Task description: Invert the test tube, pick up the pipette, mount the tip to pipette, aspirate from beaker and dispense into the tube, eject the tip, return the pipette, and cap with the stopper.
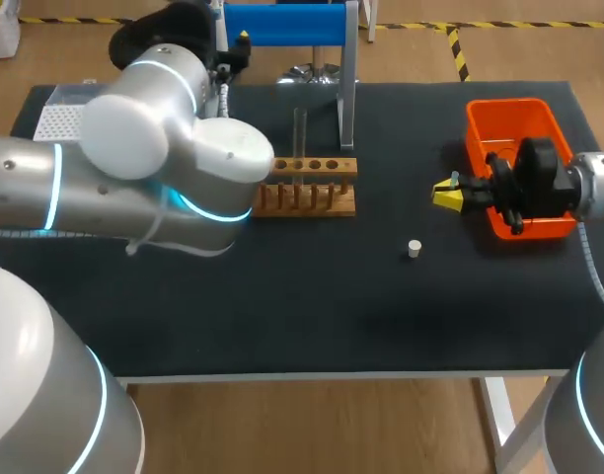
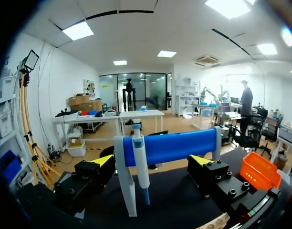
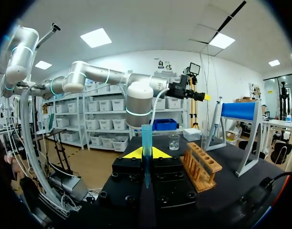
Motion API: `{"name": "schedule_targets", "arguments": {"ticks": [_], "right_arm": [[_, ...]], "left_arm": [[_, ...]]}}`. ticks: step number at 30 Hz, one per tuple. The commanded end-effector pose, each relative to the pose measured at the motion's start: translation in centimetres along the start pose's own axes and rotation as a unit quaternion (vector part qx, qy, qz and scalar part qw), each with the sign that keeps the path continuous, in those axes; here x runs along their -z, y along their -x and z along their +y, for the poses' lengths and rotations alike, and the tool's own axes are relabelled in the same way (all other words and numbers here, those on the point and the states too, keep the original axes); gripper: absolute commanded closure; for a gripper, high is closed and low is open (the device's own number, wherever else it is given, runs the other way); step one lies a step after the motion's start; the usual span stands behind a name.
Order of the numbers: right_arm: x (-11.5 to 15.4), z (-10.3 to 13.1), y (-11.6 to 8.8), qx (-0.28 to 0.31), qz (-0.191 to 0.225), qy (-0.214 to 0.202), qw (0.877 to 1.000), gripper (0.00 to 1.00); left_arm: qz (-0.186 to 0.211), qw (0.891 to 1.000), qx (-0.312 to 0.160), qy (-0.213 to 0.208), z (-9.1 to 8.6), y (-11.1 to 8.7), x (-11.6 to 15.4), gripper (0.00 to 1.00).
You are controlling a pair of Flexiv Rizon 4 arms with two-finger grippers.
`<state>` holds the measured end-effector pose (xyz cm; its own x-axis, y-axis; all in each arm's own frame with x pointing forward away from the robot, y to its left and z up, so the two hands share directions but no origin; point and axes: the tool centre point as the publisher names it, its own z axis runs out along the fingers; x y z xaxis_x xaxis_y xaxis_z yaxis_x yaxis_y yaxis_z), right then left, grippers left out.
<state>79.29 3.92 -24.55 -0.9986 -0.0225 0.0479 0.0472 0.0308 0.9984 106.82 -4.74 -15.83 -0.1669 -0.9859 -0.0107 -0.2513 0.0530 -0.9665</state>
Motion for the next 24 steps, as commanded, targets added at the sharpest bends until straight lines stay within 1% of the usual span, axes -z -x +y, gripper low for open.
{"name": "schedule_targets", "arguments": {"ticks": [1, 2, 3, 4, 5, 6, 7, 8, 11, 15, 20, 24], "right_arm": [[0.0, 0.0, -0.1, 0.000, -0.001, -0.001, 1.000, 1.00], [0.0, 0.0, -0.1, 0.000, -0.001, -0.001, 1.000, 1.00], [0.0, 0.0, -0.1, 0.000, -0.001, -0.001, 1.000, 1.00], [0.0, 0.0, -0.1, 0.000, -0.001, -0.001, 1.000, 1.00], [0.0, 0.0, -0.1, 0.000, -0.001, -0.001, 1.000, 1.00], [0.0, 0.0, -0.1, 0.000, -0.001, -0.001, 1.000, 1.00], [0.0, 0.0, -0.1, 0.000, -0.001, -0.001, 1.000, 1.00], [0.0, 0.0, -0.1, 0.000, -0.001, -0.001, 1.000, 1.00], [0.0, 0.0, -0.1, 0.000, -0.001, -0.001, 1.000, 1.00], [0.0, 0.0, -0.1, 0.000, -0.001, -0.001, 1.000, 1.00], [0.0, 0.0, -0.1, 0.000, -0.001, -0.001, 1.000, 1.00], [0.0, 0.0, -0.1, 0.000, -0.001, -0.001, 1.000, 1.00]], "left_arm": [[-0.073, 0.997, 0.001, 0.001, 0.5, -0.5, -1.0, 0.02], [-0.073, 0.997, 0.000, 0.002, 0.6, -0.5, -1.1, 0.12], [-0.074, 0.997, 0.000, 0.002, 0.7, -0.5, -1.3, 0.18], [-0.074, 0.997, 0.001, 0.003, 0.8, -0.5, -1.4, 0.20], [-0.075, 0.997, 0.000, 0.004, 0.9, -0.4, -1.5, 0.31], [-0.075, 0.997, 0.000, 0.004, 0.9, -0.4, -1.6, 0.40], [-0.075, 0.997, 0.000, 0.004, 1.0, -0.4, -1.8, 0.42], [-0.075, 0.997, 0.000, 0.004, 1.1, -0.3, -2.0, 0.42], [-0.070, 0.998, -0.001, -0.003, 1.2, -0.3, -2.4, 0.45], [-0.057, 0.998, -0.002, -0.020, 1.6, 0.0, -3.0, 0.43], [-0.047, 0.999, -0.004, -0.024, 1.9, 0.3, -3.7, 0.40], [-0.035, 0.999, -0.009, -0.027, 2.0, 0.4, -4.2, 0.45]]}}
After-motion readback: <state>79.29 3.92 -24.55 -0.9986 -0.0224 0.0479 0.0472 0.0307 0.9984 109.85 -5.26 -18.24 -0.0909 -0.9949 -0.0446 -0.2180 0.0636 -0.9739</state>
